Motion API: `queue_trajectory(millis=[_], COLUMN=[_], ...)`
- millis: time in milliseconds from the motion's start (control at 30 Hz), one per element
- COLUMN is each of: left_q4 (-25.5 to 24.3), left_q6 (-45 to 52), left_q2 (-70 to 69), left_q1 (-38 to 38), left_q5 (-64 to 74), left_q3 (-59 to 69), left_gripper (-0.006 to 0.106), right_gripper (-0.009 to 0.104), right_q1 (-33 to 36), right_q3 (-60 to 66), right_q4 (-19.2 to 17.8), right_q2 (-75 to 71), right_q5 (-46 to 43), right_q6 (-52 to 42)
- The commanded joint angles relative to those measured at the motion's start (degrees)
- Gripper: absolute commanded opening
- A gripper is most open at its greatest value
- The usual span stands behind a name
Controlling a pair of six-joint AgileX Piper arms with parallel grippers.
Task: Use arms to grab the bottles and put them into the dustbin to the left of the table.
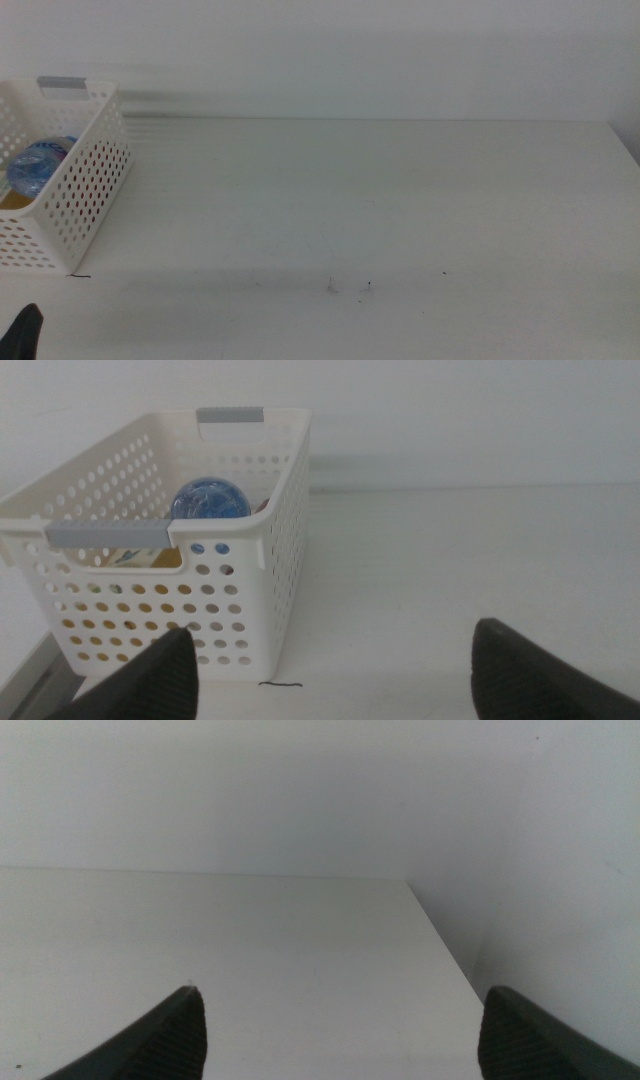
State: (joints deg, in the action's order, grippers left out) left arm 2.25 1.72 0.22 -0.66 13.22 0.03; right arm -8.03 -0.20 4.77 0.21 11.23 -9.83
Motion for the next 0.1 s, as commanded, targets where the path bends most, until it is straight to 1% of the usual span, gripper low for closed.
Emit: queue_trajectory(millis=[0,67], left_q4=[0.58,0.58], left_q6=[-0.19,-0.19], left_q2=[-0.22,-0.22], left_q1=[-0.22,-0.22], left_q5=[-0.89,-1.02], left_q3=[-0.03,-0.03], left_gripper=[0.094,0.094], right_gripper=[0.087,0.087], right_q1=[-0.52,-0.52], right_q3=[0.2,0.2], right_q4=[0.15,0.15], right_q2=[-0.21,-0.21], right_q5=[-0.9,-0.9], right_q6=[-0.25,-0.25])
